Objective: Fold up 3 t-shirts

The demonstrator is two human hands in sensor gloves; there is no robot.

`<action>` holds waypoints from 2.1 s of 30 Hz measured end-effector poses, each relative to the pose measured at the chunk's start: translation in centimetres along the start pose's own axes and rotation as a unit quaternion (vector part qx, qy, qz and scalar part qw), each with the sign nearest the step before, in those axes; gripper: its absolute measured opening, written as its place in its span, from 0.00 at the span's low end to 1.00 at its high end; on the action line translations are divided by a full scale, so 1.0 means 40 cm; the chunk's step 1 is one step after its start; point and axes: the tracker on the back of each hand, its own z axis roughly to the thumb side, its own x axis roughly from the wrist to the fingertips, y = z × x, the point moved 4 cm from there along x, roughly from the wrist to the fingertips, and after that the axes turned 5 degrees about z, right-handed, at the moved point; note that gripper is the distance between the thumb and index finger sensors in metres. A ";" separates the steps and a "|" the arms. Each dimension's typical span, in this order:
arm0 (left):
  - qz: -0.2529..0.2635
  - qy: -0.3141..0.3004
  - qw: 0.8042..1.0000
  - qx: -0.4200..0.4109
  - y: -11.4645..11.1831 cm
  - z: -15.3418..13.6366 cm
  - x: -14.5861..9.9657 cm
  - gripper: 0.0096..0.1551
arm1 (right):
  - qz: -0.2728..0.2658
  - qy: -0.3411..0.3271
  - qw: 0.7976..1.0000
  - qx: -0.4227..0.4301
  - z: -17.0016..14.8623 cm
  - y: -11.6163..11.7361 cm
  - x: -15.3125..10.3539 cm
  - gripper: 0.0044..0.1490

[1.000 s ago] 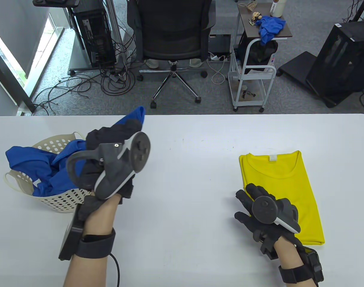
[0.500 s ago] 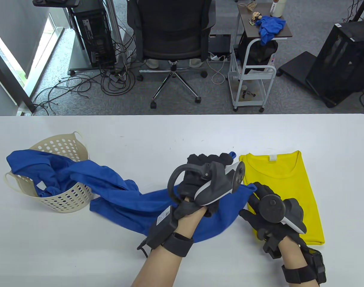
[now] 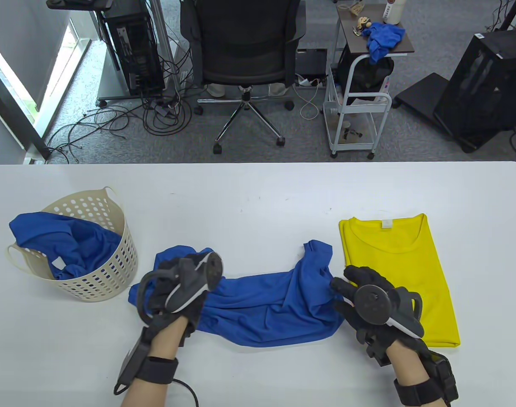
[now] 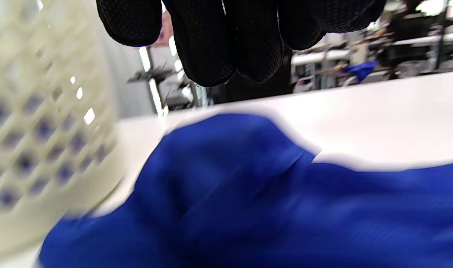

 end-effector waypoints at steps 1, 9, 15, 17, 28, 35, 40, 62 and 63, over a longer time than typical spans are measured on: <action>-0.022 0.012 1.000 -0.015 -0.049 -0.044 0.000 0.27 | 0.018 -0.012 1.000 -0.010 0.018 0.016 0.005 0.30; -0.132 0.032 0.990 -0.030 -0.180 -0.166 -0.012 0.24 | 0.190 -0.056 0.972 -0.124 0.119 0.169 0.032 0.44; -0.221 0.040 0.972 0.074 -0.245 -0.166 -0.007 0.42 | 0.119 -0.032 0.979 -0.163 0.141 0.158 0.046 0.36; -0.179 0.041 0.981 0.068 -0.228 -0.165 0.001 0.39 | 0.085 -0.029 0.980 -0.179 0.154 0.155 0.046 0.28; 0.002 0.048 0.998 -0.044 -0.037 -0.198 -0.038 0.23 | -0.125 0.013 0.986 -0.111 0.100 -0.139 -0.035 0.27; 0.166 0.026 0.984 -0.054 0.274 -0.159 -0.113 0.23 | -0.219 0.103 0.970 -0.024 -0.034 -0.261 -0.092 0.27; 0.132 0.019 0.991 0.016 0.256 -0.046 -0.038 0.23 | -0.147 0.176 0.971 -0.065 -0.113 -0.139 -0.022 0.27; -0.008 -0.065 0.996 0.056 -0.134 0.064 0.028 0.25 | 0.107 0.146 0.953 -0.242 -0.061 0.065 0.053 0.45; 0.005 -0.062 0.996 0.063 -0.126 0.066 0.029 0.22 | 0.116 0.149 0.951 -0.246 -0.067 0.075 0.057 0.44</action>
